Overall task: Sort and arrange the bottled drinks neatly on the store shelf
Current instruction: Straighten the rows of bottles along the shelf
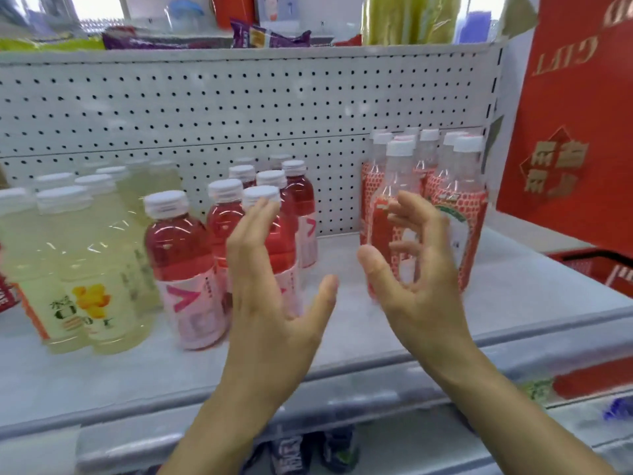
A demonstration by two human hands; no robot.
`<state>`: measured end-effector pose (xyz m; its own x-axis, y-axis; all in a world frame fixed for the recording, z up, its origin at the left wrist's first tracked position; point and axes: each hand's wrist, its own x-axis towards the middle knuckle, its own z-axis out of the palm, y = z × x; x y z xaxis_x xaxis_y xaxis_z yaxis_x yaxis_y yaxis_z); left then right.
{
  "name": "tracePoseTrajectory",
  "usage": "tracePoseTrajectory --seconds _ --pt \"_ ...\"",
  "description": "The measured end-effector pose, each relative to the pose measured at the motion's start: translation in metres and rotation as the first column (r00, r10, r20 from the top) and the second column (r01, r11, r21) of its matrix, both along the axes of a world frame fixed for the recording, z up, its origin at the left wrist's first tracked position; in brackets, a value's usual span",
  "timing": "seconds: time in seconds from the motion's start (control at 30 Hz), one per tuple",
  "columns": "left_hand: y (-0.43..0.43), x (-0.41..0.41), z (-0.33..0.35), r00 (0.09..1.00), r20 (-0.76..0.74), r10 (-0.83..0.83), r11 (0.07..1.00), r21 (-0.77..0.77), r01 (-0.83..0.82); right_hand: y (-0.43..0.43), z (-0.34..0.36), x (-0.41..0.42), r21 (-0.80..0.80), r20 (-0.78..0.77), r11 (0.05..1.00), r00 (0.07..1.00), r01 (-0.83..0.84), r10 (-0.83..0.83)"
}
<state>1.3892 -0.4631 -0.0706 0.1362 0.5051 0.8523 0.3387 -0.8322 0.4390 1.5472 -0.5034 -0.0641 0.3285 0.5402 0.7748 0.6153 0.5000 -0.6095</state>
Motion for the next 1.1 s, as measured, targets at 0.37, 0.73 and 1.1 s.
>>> tracePoseTrajectory --seconds 0.37,0.73,1.1 --pt "0.022 0.162 0.03 0.997 0.047 0.054 0.947 -0.319 -0.037 0.022 0.016 0.148 -0.343 -0.12 0.935 0.992 -0.085 0.046" --pt "0.053 0.131 0.028 0.939 -0.011 0.343 0.902 -0.275 -0.332 0.024 0.015 0.206 -0.341 -0.152 0.94 0.987 -0.005 -0.05" --pt "0.041 0.162 0.09 0.887 -0.141 0.44 0.89 0.196 -0.411 0.024 0.065 0.223 -0.016 0.04 0.942 0.941 0.336 -0.335"
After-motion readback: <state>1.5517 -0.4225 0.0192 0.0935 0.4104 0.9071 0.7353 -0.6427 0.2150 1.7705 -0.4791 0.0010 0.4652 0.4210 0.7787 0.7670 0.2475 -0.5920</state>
